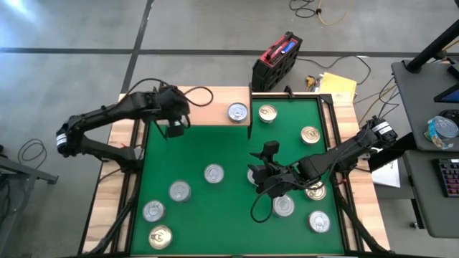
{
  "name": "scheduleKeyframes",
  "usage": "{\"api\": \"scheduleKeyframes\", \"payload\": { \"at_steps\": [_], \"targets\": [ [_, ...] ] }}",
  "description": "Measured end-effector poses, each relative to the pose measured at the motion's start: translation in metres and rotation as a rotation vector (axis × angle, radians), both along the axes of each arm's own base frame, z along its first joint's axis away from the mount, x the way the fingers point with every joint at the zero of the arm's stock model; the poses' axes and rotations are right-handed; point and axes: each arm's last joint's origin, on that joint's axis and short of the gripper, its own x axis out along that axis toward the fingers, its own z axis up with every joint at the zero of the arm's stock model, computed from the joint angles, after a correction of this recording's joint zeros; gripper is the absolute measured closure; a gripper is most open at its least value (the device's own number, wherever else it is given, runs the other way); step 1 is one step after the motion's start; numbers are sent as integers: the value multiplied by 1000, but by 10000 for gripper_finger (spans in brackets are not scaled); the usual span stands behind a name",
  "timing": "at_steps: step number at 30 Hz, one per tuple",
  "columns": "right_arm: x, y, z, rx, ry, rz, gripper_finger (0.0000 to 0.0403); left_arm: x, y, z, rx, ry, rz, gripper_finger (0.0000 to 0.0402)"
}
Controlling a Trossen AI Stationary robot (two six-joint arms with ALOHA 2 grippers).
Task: Stack canned seafood by type on shelf
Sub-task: Put the center light blue tuna can on the shelf
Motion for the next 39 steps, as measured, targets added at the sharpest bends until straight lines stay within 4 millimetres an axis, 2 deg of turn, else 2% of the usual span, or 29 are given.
{"api": "scheduleKeyframes", "payload": {
  "at_steps": [3, 8, 15, 39],
  "targets": [
    [0, 0, 0, 6, -3, -3, 197, -8, -5, 5, -114, -18, 88, 401],
    [0, 1, -1, 32, 4, 17, 197, -16, -10, -5, -191, 49, 178, 401],
    [0, 1, -1, 36, 1, 14, 197, -16, -8, -20, -125, 106, 203, 402],
    [0, 1, 0, 38, -2, 14, 197, -16, -5, -28, -39, 188, 152, 401]
  ]
}}
